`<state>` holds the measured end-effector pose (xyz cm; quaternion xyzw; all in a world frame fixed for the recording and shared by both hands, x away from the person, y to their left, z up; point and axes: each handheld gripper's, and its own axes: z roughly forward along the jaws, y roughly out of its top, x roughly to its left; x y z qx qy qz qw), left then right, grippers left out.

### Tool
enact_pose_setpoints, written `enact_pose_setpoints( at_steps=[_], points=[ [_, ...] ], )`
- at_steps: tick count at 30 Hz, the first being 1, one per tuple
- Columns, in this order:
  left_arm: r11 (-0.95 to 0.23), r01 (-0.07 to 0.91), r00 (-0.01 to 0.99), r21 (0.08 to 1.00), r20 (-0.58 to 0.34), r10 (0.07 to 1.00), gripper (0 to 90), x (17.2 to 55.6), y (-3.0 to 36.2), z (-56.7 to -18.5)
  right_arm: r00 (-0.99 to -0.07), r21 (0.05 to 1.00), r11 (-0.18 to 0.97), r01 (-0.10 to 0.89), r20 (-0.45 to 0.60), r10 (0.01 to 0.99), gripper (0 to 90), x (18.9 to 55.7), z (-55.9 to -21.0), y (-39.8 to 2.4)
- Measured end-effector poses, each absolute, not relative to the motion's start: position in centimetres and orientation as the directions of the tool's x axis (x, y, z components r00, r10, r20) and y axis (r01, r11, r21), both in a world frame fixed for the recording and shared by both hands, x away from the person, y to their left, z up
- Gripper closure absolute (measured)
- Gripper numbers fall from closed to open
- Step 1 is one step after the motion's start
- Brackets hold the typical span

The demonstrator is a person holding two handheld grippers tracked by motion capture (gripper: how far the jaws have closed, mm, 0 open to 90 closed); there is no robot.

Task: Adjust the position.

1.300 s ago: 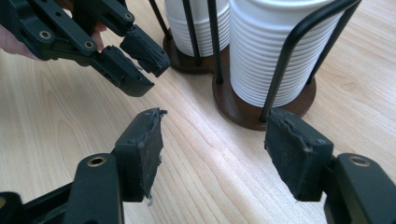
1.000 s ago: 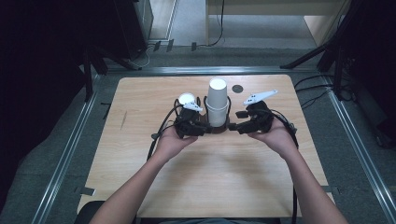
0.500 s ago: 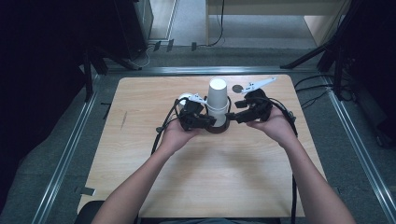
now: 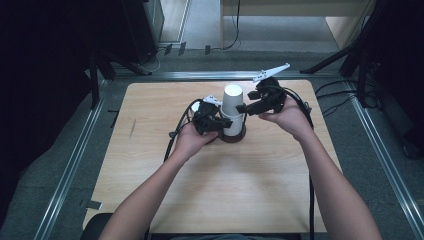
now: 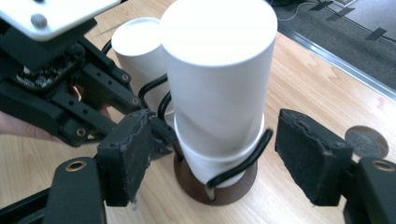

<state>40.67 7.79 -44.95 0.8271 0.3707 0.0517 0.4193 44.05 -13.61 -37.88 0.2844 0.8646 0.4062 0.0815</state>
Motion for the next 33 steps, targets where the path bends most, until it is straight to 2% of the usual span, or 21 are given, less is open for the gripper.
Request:
enact_pose_setpoints(
  at_steps=[8,20,33],
  points=[
    [-0.37,0.57,0.719,0.734,-0.228,0.656,79.4,40.7,7.7,-44.9,-0.837,0.724,0.548,0.418,0.074,0.542,24.3,45.3,-37.0,-12.0],
    [-0.377,0.571,0.714,0.729,-0.215,0.666,78.3,40.7,7.3,-44.8,-0.855,0.595,0.685,0.42,0.006,0.519,22.9,47.3,-35.2,-8.5],
    [-0.363,0.583,0.701,0.727,-0.224,0.677,77.3,40.6,6.8,-44.9,-0.846,0.524,0.729,0.44,-0.03,0.532,32.6,47.7,-34.8,-7.1]
  ],
)
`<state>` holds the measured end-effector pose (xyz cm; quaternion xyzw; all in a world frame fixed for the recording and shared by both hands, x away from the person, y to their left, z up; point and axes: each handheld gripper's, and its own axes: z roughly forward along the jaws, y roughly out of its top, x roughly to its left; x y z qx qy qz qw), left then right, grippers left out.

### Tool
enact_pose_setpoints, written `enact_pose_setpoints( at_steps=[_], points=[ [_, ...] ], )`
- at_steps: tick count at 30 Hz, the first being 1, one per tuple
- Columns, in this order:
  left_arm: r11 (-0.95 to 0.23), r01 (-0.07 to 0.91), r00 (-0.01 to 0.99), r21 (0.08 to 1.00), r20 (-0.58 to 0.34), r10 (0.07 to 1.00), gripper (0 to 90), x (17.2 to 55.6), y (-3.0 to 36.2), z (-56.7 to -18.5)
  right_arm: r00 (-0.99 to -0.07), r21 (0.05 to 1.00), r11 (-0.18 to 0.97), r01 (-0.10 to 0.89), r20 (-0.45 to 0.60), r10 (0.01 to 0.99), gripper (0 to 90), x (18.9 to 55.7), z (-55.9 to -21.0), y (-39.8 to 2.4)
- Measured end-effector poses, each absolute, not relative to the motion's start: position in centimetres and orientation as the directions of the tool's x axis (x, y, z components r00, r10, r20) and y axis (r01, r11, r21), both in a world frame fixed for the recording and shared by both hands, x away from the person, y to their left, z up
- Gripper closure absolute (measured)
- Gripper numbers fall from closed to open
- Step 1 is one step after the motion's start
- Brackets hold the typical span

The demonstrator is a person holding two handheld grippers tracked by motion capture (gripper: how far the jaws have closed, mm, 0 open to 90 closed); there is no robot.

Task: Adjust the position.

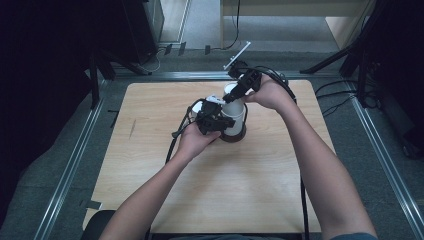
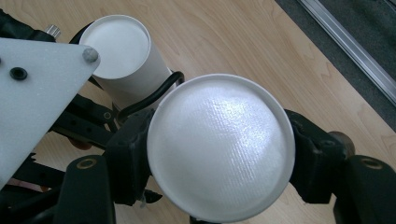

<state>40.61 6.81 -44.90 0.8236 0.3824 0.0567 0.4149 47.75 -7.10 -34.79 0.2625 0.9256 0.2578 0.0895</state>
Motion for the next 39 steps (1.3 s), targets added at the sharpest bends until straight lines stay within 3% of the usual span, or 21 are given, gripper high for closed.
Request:
enact_pose_setpoints(
  at_steps=[15,39],
  points=[
    [-0.368,0.579,0.7,0.728,-0.213,0.681,76.5,40.4,6.6,-45.1,-0.838,0.534,0.717,0.448,-0.027,0.545,34.2,47.3,-33.0,-7.3],
    [-0.36,0.58,0.716,0.731,-0.248,0.652,69.1,40.1,7.2,-44.9,-0.853,0.6,0.702,0.384,-0.061,0.519,34.4,43.6,-25.6,-10.6]
  ],
)
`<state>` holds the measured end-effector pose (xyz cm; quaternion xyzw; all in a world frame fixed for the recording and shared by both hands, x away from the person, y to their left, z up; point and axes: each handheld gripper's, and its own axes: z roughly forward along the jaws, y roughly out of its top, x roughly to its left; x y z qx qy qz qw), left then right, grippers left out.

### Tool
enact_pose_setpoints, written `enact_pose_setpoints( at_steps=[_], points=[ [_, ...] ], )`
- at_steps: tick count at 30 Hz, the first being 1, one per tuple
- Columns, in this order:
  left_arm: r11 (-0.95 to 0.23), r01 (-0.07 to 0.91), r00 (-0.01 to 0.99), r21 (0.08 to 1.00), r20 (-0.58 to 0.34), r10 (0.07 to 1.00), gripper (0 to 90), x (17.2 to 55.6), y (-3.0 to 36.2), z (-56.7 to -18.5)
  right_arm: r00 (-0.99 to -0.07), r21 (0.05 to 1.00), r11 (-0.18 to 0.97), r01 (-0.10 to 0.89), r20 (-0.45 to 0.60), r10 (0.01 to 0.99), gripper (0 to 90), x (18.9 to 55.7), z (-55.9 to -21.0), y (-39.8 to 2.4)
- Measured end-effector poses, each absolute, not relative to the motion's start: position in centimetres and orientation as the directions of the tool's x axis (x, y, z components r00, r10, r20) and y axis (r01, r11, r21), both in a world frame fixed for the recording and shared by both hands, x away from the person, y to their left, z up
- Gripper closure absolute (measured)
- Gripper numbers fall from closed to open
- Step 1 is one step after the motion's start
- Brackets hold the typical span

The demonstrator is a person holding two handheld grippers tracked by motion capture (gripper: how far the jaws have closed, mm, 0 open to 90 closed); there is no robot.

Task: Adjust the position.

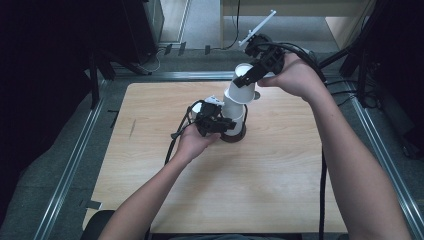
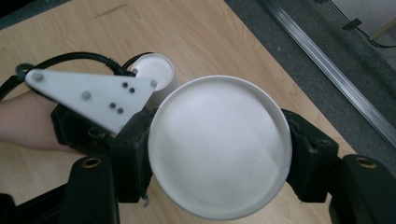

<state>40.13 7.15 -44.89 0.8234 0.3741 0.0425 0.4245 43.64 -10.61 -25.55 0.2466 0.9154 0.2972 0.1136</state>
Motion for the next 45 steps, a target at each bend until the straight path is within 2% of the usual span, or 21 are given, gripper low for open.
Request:
enact_pose_setpoints(
  at_steps=[5,11,20,28,35,39,45],
  points=[
    [-0.366,0.565,0.74,0.739,-0.259,0.621,66.8,39.5,7.4,-44.5,-0.863,0.595,0.712,0.373,-0.058,0.501,34.4,42.0,-25.7,-11.9],
    [-0.37,0.562,0.758,0.74,-0.281,0.589,59.8,38.7,7.9,-44.1,-0.878,0.597,0.716,0.362,-0.041,0.478,34.4,40.2,-26.7,-13.4],
    [-0.399,0.538,0.781,0.742,-0.261,0.568,49.7,37.4,8.7,-44.3,-0.891,0.598,0.715,0.362,-0.003,0.454,34.4,38.3,-29.9,-14.8],
    [-0.45,0.493,0.814,0.745,-0.212,0.541,47.0,36.1,9.4,-44.5,-0.902,0.602,0.715,0.354,0.019,0.431,34.5,37.0,-32.6,-15.1],
    [-0.45,0.469,0.829,0.76,-0.202,0.522,45.4,35.3,10.6,-44.8,-0.911,0.603,0.719,0.347,0.033,0.412,34.4,36.2,-35.2,-15.4],
    [-0.449,0.446,0.829,0.774,-0.167,0.534,45.9,35.0,11.3,-45.2,-0.909,0.606,0.71,0.358,0.053,0.412,34.4,35.9,-36.7,-15.7],
    [-0.438,0.459,0.826,0.773,-0.19,0.531,47.5,34.8,12.0,-45.7,-0.909,0.609,0.7,0.373,0.088,0.408,34.4,35.7,-38.7,-16.0]
  ],
)
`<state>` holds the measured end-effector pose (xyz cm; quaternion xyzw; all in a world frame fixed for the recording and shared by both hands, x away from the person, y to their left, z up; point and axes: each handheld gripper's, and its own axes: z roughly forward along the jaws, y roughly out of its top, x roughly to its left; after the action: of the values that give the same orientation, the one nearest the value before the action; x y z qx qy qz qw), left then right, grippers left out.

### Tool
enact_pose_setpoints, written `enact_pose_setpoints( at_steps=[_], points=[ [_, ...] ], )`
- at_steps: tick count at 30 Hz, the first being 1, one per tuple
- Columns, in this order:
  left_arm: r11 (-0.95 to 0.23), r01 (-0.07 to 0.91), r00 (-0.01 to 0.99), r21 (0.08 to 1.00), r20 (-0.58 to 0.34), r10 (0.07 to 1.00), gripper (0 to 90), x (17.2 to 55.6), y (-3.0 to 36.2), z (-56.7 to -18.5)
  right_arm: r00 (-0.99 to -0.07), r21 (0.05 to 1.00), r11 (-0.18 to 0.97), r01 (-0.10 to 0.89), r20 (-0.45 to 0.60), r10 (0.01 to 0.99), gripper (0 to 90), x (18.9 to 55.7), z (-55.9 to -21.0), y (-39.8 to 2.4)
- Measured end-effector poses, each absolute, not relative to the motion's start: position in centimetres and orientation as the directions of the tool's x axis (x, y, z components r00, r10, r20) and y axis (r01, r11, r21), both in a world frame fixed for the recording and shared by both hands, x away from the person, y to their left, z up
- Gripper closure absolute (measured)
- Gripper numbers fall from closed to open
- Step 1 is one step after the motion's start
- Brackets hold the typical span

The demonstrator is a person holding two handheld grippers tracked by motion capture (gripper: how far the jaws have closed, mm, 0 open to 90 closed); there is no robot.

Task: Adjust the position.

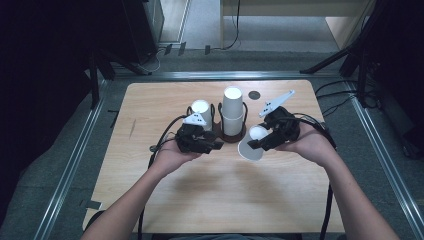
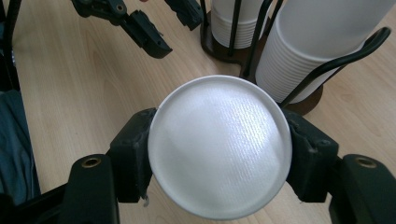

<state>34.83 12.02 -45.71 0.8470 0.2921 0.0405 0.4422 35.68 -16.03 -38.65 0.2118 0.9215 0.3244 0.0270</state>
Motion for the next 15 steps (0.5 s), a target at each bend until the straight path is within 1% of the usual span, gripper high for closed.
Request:
enact_pose_setpoints(
  at_steps=[4,8,12,15],
  points=[
    [-0.45,0.436,0.836,0.779,-0.165,0.524,47.1,34.6,12.3,-46.0,-0.912,0.624,0.689,0.369,0.102,0.397,34.4,35.5,-39.9,-16.2],
    [-0.45,0.448,0.837,0.773,-0.185,0.516,46.1,34.7,12.5,-46.4,-0.919,0.628,0.69,0.36,0.111,0.378,34.4,35.1,-41.2,-16.2],
    [-0.469,0.444,0.848,0.763,-0.189,0.494,44.8,34.6,12.6,-46.7,-0.916,0.634,0.679,0.37,0.125,0.382,34.4,34.9,-42.4,-16.2],
    [-0.478,0.436,0.861,0.763,-0.199,0.468,41.7,34.6,12.7,-46.8,-0.913,0.641,0.669,0.377,0.137,0.383,34.4,34.9,-43.1,-16.2]
  ],
)
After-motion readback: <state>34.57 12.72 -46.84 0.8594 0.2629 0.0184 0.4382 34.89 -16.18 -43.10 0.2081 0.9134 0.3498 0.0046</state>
